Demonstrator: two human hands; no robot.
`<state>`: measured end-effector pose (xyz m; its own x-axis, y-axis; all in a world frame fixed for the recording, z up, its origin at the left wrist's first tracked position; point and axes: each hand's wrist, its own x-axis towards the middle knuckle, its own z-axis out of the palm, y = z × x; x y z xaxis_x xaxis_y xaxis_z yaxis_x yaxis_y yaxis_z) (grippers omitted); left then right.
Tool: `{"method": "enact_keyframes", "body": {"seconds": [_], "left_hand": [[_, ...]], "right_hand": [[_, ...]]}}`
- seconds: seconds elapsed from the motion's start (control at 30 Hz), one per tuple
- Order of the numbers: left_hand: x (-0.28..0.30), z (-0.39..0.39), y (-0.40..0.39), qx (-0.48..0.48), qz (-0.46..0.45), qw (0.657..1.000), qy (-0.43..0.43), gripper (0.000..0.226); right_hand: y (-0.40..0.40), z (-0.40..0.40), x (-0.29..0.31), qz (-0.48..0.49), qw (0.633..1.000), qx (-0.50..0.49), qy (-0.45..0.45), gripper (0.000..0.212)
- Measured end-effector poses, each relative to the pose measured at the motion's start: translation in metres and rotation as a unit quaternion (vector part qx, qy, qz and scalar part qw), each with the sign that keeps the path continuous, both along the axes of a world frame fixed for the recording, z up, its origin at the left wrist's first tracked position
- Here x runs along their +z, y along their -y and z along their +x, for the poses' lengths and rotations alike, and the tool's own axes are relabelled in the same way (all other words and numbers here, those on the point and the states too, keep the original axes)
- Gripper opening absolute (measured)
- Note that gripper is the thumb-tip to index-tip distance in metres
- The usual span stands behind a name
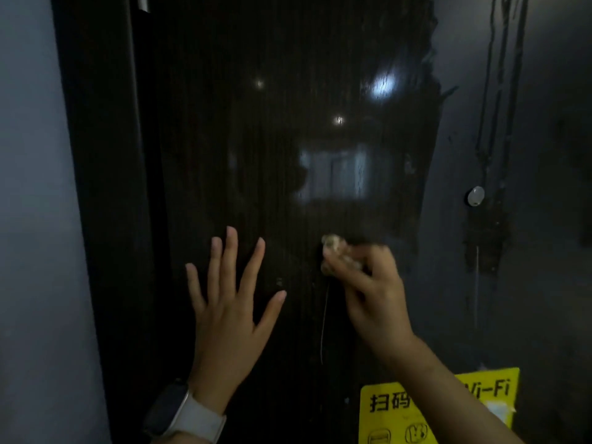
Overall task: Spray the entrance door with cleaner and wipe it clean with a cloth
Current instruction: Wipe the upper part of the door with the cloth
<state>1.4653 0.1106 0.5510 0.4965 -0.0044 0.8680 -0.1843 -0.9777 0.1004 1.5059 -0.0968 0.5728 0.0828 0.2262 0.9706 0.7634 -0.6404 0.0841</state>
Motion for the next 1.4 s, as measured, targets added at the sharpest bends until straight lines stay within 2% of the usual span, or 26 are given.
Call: {"method": "enact_keyframes", "body": {"seconds": [0.13,0.33,0.53,0.73,0.8,0.9,0.97,1.1,1.17,1.27,1.4], "left_hand": [[0.000,-0.001,-0.001,0.000,0.010,1.000,0.010,0.077],[0.000,0.000,-0.005,-0.003,0.030,0.999,0.022,0.079],[0.000,0.001,-0.004,0.009,0.038,0.998,0.040,0.079],[0.000,0.000,-0.005,0.002,0.035,0.998,0.049,0.076],[0.000,0.001,-0.004,0.006,0.038,0.998,0.050,0.076],[-0.001,0.002,-0.004,0.009,0.038,0.998,0.050,0.077],[-0.001,0.002,-0.004,0.008,0.039,0.998,0.051,0.078],[-0.001,0.001,-0.006,-0.004,0.045,0.998,0.052,0.079],[-0.003,0.001,-0.007,-0.014,0.041,0.998,0.052,0.081],[-0.009,0.000,-0.009,-0.036,0.057,0.996,0.057,0.085],[-0.027,-0.002,-0.010,-0.043,0.064,0.996,0.041,0.086]], "right_hand": [[-0.021,0.000,0.029,0.082,0.996,-0.040,0.021,0.041],[-0.023,-0.013,-0.051,0.063,0.994,-0.086,0.001,0.037],[-0.033,-0.003,0.010,0.115,0.989,-0.087,0.029,0.044],[-0.026,-0.013,-0.053,0.080,0.992,-0.092,0.013,0.042],[-0.024,-0.010,-0.032,0.091,0.992,-0.085,0.014,0.045],[-0.024,-0.001,0.015,0.141,0.987,-0.070,0.034,0.038],[-0.026,0.003,0.021,0.163,0.984,-0.060,0.042,0.036],[-0.033,-0.006,-0.050,0.145,0.987,-0.066,0.012,0.050],[-0.036,-0.016,-0.080,0.141,0.988,-0.062,-0.016,0.044],[-0.035,-0.016,-0.059,0.128,0.990,-0.058,-0.019,0.033],[-0.033,-0.010,-0.018,0.176,0.984,-0.042,-0.006,0.035]]}}
